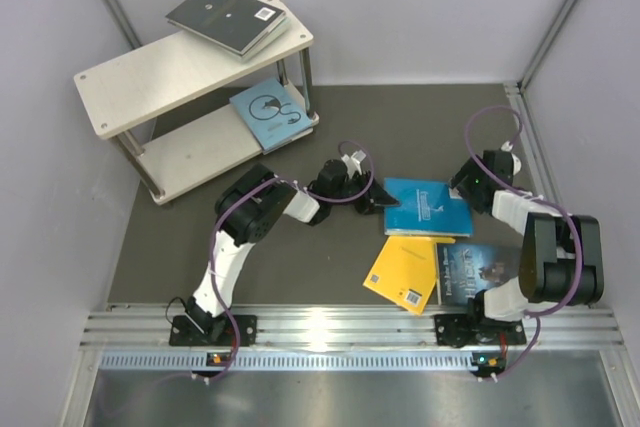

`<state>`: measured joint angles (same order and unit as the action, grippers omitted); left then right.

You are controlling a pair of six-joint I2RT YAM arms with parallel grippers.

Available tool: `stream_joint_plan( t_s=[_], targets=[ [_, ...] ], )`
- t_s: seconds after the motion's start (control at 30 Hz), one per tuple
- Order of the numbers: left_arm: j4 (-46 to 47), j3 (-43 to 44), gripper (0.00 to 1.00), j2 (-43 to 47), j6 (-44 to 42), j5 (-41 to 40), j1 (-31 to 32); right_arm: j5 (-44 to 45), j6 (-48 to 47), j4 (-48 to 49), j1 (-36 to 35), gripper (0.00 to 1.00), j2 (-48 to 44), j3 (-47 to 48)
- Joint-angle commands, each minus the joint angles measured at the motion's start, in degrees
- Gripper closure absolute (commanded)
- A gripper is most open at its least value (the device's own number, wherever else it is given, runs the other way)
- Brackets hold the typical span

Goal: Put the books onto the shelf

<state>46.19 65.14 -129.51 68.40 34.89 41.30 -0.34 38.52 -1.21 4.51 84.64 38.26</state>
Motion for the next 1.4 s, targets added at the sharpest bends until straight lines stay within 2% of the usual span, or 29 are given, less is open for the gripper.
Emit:
stream_joint_plan(
  t_s=[0.0, 0.1, 0.13, 0.27, 0.47, 0.5, 0.57, 0.63, 0.67, 0.7, 0.77, 0.8, 0.87, 0.9, 0.93, 0.97, 1.03, 1.1, 1.13, 1.23, 1.37],
  targets=[
    [5.28, -5.02, 1.0, 3.2, -6.44, 2.19, 2.12, -5.9, 0.68, -8.71, -4.07, 0.32, 0.0, -0.82],
    [12.4, -10.73, 1.0, 6.97, -1.71, 1.85, 0.89, -1.96, -0.99, -12.22, -4.07, 0.25, -3.86, 1.72],
    [13.39, -12.31, 1.0, 8.04, -0.74, 1.67, 0.54, -0.9, -1.17, -13.02, -4.07, 0.18, -5.26, 2.34],
    [17.77, -22.39, 1.0, 14.54, 3.4, -1.05, -2.01, 0.96, -1.0, -16.8, -4.07, 0.01, -13.51, 5.68],
    [17.8, -35.05, 1.0, 29.03, 4.64, -8.95, -2.54, -3.78, 0.06, -18.47, -4.07, 0.0, -19.94, 7.18],
    [17.79, -37.17, 1.0, 33.67, 5.59, -10.62, -2.63, -4.4, 0.5, -18.56, -4.07, 0.0, -20.48, 7.18],
    [19.1, -44.36, 1.0, 38.78, 5.95, -17.38, -2.63, -5.89, 1.2, -18.56, -4.07, 0.0, -21.88, 7.18],
    [17.27, -48.25, 1.0, 48.01, 5.43, -23.78, -2.63, -7.04, 1.9, -17.6, -5.92, 0.0, -22.94, 6.57],
    [12.3, -51.31, 1.0, 51.43, 4.82, -26.17, -2.63, -7.83, 2.69, -17.07, -6.79, 0.0, -23.81, 6.3],
    [9.21, -52.56, 1.0, 59.04, 3.42, -28.19, -2.63, -8.1, 3.13, -16.55, -7.41, 0.0, -24.08, 5.95],
    [3.23, -56.77, 1.0, 67.86, 2.01, -36.27, -2.45, -9.93, 4.53, -14.0, -10.21, 0.0, -24.78, 4.99],
    [-3.15, -58.1, 1.0, 77.47, 1.3, -38.65, -2.54, -10.73, 5.24, -12.77, -11.53, 0.0, -24.87, 4.55],
    [-11.7, -60.21, 1.0, 88.15, 0.6, -46.88, -2.54, -15.01, 7.08, -6.55, -16.61, 0.0, -24.7, 2.79],
    [-22.27, -60.31, 1.0, 98.65, -0.36, -49.63, -2.54, -16.26, 7.96, -4.0, -18.73, 0.0, -24.44, 2.26],
    [-26.55, -60.31, 1.0, 103.54, -0.46, -52.01, -2.54, -17.32, 9.02, 0.73, -20.84, 0.0, -24.17, 1.21],
    [-30.86, -60.22, 1.0, 112.29, -0.72, -57.34, -2.63, -20.02, 11.38, 4.43, -24.95, 0.0, -23.13, 0.51],
    [-40.59, -59.79, 1.0, 119.81, -1.52, -60.37, -2.71, -21.89, 14.37, 13.11, -31.19, 0.0, -21.2, -1.51],
    [-45.3, -59.26, 1.0, 127.36, -1.26, -63.7, -2.8, -22.34, 19.29, 20.34, -35.17, 0.0, -19.52, -3.62],
    [-49.75, -58.91, 1.0, 128.53, -0.99, -64.33, -2.72, -21.9, 20.7, 25.51, -37.01, 0.0, -18.56, -4.85],
    [-55.15, -54.52, 1.0, 127.14, 1.55, -65.04, -2.71, -20.67, 25.28, 32.99, -43.43, 0.0, -12.24, -6.26],
    [-53.76, -54.95, 1.0, 128.29, 4.54, -66.27, -2.8, -20.31, 32.55, 43.91, -47.74, 0.0, -5.13, -6.89]
  ],
)
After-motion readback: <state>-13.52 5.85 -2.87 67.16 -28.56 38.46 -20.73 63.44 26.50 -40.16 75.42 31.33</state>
